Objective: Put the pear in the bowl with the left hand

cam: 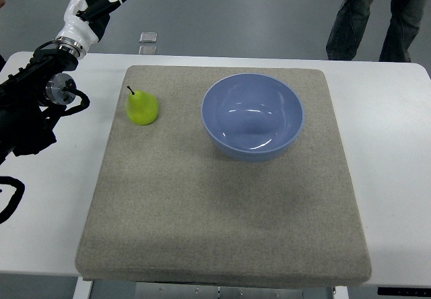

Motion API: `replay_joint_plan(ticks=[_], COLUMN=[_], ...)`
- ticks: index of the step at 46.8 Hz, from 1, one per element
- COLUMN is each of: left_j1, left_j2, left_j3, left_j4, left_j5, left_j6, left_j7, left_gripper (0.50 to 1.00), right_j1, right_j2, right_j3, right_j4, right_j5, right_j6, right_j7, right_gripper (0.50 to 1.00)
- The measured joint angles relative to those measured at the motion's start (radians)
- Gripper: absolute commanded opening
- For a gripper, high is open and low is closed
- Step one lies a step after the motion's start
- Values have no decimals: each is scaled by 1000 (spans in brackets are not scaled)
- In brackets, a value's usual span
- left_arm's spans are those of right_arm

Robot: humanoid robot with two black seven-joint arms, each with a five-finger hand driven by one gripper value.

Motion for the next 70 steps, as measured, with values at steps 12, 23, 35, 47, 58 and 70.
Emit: replay_joint_plan(ticks=[12,23,35,47,58,70], left_j1=[0,0,0,0,-23,-52], left_j2=[0,1,3,7,31,62], left_j3=[3,-14,-7,6,122,193], left_j4=[0,0,0,-3,-7,-13], left_j5=[3,-2,1,14,26,134], left_j6=[0,0,-7,-15,-20,-25], left_j7=[-17,-17,-16,-10,-6,-4], left_gripper=[992,992,992,992,992,992], right_j1=[0,0,0,0,0,0], right_j2=[0,0,0,0,0,0], right_j3=[0,0,0,0,0,0], right_j4=[0,0,0,0,0,0], right_j5=[0,0,0,0,0,0], right_j6=[0,0,0,0,0,0], right_j7=[0,0,0,0,0,0], right_gripper=[926,926,926,926,926,926])
